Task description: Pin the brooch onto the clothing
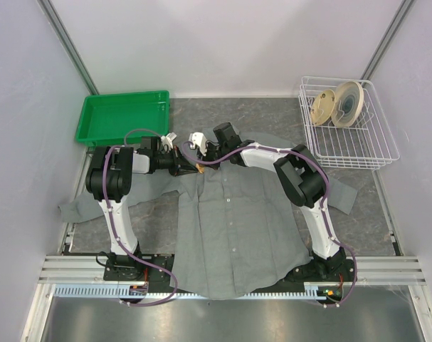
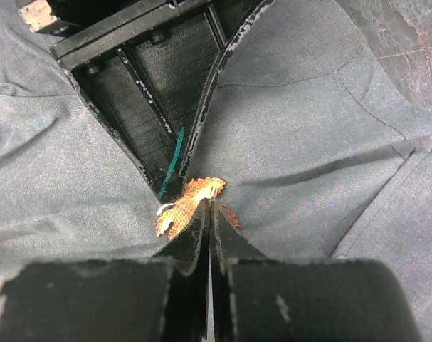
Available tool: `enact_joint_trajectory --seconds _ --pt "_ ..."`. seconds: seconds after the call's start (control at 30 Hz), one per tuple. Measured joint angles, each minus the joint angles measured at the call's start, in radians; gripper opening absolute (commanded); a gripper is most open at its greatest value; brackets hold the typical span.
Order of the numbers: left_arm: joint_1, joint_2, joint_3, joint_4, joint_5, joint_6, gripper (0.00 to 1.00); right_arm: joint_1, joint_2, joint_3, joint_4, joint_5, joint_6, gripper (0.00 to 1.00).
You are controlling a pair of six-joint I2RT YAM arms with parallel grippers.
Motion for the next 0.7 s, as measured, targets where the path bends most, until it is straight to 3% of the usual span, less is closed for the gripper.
enact_joint_trajectory --seconds 0.7 --pt "-0.001 0.000 0.005 0.000 0.000 0.000 0.02 -0.016 -0.021 -0.096 0.163 -0.013 0.101 0.00"
